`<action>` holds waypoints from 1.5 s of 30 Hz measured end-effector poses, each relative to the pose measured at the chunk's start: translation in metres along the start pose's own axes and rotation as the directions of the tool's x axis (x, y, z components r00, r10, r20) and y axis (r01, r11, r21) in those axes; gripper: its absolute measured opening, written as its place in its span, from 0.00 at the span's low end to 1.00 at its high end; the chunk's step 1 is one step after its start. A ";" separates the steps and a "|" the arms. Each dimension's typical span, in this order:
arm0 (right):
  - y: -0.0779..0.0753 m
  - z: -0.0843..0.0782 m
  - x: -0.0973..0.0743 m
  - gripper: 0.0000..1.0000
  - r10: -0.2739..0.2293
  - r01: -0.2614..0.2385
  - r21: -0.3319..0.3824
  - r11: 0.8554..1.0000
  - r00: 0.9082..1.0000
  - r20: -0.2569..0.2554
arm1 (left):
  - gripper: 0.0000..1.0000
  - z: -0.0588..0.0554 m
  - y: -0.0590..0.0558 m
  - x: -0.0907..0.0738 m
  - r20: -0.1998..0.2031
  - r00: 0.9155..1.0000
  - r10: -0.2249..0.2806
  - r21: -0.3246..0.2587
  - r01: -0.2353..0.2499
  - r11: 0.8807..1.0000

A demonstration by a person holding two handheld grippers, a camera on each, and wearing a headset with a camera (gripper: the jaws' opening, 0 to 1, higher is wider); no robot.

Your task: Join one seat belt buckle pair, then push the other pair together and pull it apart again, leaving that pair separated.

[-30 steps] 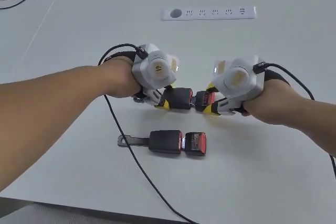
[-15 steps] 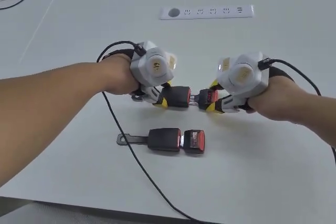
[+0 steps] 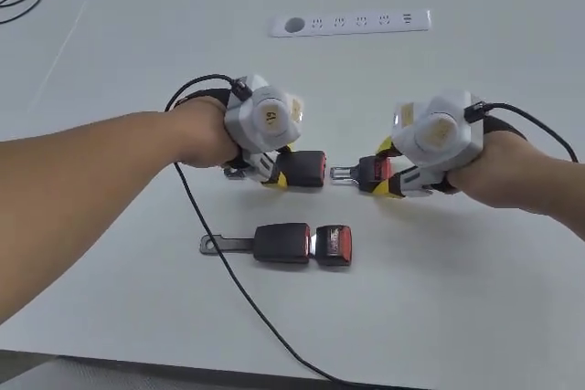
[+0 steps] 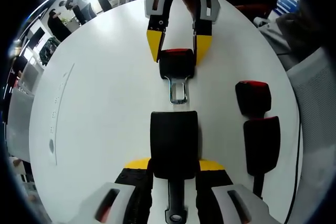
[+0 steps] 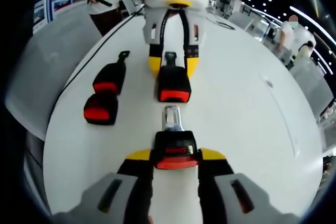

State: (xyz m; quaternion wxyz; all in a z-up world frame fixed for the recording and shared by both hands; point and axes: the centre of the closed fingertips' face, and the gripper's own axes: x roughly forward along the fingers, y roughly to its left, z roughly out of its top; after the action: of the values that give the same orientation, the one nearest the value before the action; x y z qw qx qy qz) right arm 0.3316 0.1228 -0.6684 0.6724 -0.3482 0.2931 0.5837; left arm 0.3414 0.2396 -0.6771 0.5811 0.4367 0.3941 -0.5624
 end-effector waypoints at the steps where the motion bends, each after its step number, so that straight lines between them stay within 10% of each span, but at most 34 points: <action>1: 0.000 -0.002 -0.002 0.31 -0.003 0.003 0.000 1.000 1.000 -0.002 | 0.32 0.000 0.000 0.000 0.001 1.000 0.001 0.001 -0.001 1.000; 45: 0.004 -0.127 -0.086 0.36 -0.080 0.094 0.061 0.994 0.978 -0.195 | 0.35 -0.001 0.001 -0.001 -0.001 0.999 0.048 -0.039 -0.048 0.998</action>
State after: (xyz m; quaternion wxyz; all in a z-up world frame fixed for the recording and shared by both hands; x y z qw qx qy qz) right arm 0.3171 -0.0294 -0.6744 0.6777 -0.3916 0.3613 0.5068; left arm 0.3423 0.2412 -0.6763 0.6029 0.4346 0.3945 -0.5404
